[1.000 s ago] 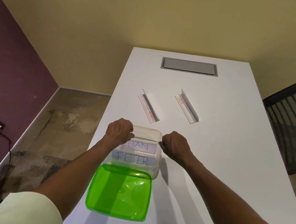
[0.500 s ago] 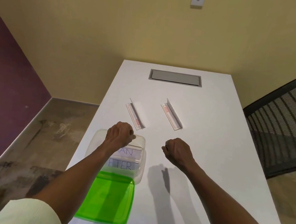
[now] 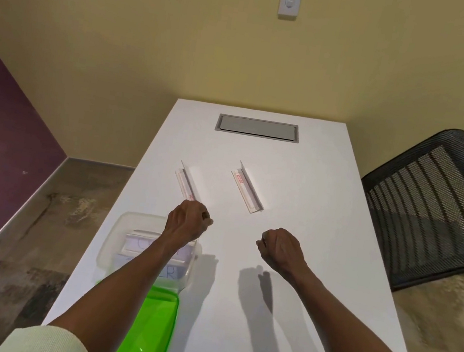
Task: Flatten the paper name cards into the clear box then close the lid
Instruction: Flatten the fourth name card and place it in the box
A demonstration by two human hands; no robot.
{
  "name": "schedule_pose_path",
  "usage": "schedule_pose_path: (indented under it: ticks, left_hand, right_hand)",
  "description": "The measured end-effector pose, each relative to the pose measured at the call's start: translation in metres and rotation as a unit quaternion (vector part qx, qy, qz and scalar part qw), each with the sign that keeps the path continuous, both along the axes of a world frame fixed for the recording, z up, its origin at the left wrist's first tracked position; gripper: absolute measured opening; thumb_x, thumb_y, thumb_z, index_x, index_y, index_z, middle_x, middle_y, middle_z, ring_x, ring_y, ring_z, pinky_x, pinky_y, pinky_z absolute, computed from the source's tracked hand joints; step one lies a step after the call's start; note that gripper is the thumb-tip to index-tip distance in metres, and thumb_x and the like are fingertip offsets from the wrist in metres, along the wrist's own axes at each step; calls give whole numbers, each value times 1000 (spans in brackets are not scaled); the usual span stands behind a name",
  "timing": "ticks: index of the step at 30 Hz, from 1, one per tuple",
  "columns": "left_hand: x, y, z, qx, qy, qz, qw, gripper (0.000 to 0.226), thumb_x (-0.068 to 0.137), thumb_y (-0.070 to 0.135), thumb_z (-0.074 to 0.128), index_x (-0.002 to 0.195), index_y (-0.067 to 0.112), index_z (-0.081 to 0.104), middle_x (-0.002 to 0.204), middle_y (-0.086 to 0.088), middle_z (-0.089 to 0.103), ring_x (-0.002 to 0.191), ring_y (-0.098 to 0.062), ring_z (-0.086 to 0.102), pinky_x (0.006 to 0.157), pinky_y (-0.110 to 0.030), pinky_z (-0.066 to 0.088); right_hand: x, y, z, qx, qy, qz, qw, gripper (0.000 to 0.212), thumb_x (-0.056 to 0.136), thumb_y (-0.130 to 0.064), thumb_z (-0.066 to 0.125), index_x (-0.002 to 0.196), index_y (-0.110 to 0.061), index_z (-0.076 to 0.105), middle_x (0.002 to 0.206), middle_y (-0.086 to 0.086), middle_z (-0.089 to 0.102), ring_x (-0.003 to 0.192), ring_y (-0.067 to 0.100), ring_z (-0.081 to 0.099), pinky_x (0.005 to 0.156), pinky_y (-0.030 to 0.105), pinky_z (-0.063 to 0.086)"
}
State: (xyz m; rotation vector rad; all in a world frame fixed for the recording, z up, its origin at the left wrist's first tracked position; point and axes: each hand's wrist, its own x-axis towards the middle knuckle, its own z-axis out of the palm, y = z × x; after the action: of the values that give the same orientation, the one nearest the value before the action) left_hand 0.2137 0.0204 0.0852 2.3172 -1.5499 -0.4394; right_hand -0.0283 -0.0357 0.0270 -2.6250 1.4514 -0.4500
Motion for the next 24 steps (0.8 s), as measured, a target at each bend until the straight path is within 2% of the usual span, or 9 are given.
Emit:
schedule_pose_path:
  ticks: [2, 4, 7, 11, 13, 16, 20, 24]
  left_hand:
    - [-6, -11, -1, -1, -1, -8, 1000, 18, 82, 34, 67, 72, 19, 68, 77, 7, 67, 76, -19, 62, 65, -25, 41]
    - [-12, -21, -2, -8, -4, -16, 1000, 16, 83, 33, 66, 78, 19, 71, 82, 8, 68, 78, -18, 62, 66, -25, 42]
    - [-18, -38, -3, -12, 0, -20, 1000, 16, 84, 31, 65, 78, 17, 70, 81, 9, 68, 76, -16, 61, 65, -25, 43]
    - [-23, -60, -4, -9, 4, -27, 1000, 15, 84, 28, 64, 76, 16, 69, 77, 9, 67, 71, -15, 59, 63, -23, 40]
    - [-23, -70, -6, -8, 9, -25, 1000, 15, 84, 25, 61, 74, 16, 68, 73, 10, 65, 69, -16, 60, 61, -23, 39]
    - [-22, -86, -13, -5, 6, -26, 1000, 17, 85, 24, 57, 73, 15, 66, 70, 10, 65, 68, -15, 60, 60, -23, 38]
    - [-18, -106, -23, -3, -11, -41, 999, 19, 86, 25, 57, 74, 14, 66, 74, 8, 68, 70, -15, 61, 61, -23, 40]
    - [-10, -128, -31, -2, -19, -45, 999, 19, 86, 25, 56, 74, 13, 65, 73, 7, 67, 71, -17, 62, 61, -25, 45]
  right_hand:
    - [-8, -10, -1, -9, 10, 0, 1000, 34, 68, -21, 62, 51, -15, 34, 44, 0, 31, 48, 20, 24, 47, 26, 22]
    - [-13, -20, -1, -13, 25, 1, 1000, 50, 62, -15, 76, 55, -17, 26, 47, -3, 21, 48, 22, 22, 47, 26, 20]
    - [-20, -37, -1, -6, 36, -5, 999, 58, 60, -12, 81, 56, -18, 24, 48, -5, 20, 47, 23, 22, 47, 26, 20]
    - [-27, -59, -10, 0, 42, -25, 999, 42, 68, -16, 73, 54, -17, 33, 46, -3, 32, 46, 26, 32, 49, 26, 25]
    - [-30, -68, -17, -6, 47, -32, 998, 25, 76, -24, 55, 55, -14, 44, 46, -1, 42, 46, 27, 43, 49, 27, 28]
    - [-31, -79, -29, -19, 23, -39, 999, 28, 77, -29, 38, 58, -12, 50, 48, 1, 46, 47, 27, 46, 51, 27, 26]
    - [-29, -89, -40, -19, -9, -62, 998, 25, 76, -25, 38, 57, -11, 46, 46, 2, 41, 46, 26, 34, 51, 27, 23]
    - [-22, -96, -45, 45, 1, -99, 994, 21, 71, -21, 46, 56, -18, 31, 47, -1, 26, 46, 25, 30, 48, 25, 23]
